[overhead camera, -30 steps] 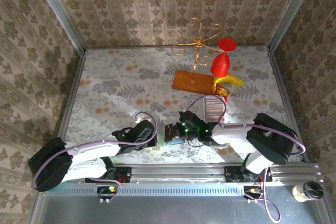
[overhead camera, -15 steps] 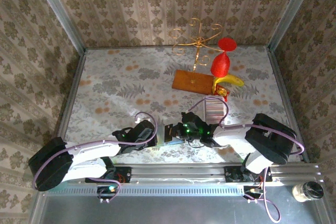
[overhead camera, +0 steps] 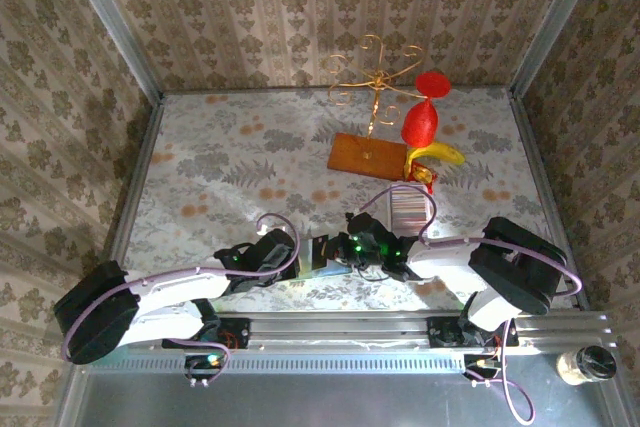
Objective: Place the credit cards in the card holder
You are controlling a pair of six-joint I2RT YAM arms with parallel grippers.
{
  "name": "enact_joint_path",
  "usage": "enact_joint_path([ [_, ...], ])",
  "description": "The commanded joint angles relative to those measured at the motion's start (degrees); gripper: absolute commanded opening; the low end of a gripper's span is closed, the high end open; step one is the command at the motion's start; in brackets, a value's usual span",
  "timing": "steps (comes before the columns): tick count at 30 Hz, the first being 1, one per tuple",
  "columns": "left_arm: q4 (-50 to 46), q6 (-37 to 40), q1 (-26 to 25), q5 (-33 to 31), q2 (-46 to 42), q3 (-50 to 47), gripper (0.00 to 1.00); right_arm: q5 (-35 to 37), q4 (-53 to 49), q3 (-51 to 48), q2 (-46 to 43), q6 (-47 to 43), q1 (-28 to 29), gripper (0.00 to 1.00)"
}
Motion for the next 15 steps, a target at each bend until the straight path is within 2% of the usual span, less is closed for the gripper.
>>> enact_joint_path([
  [1, -1.4, -0.5, -0.4, -1.3, 0.9, -0.9, 0.00, -2.4, -0.3, 0.7, 0.1, 0.7, -0.2, 0.00],
  [15, -1.1, -0.7, -0.8, -1.5, 1.0, -1.1, 0.00, -4.8, 1.9, 1.5, 2.8, 1.7, -0.2, 0.00],
])
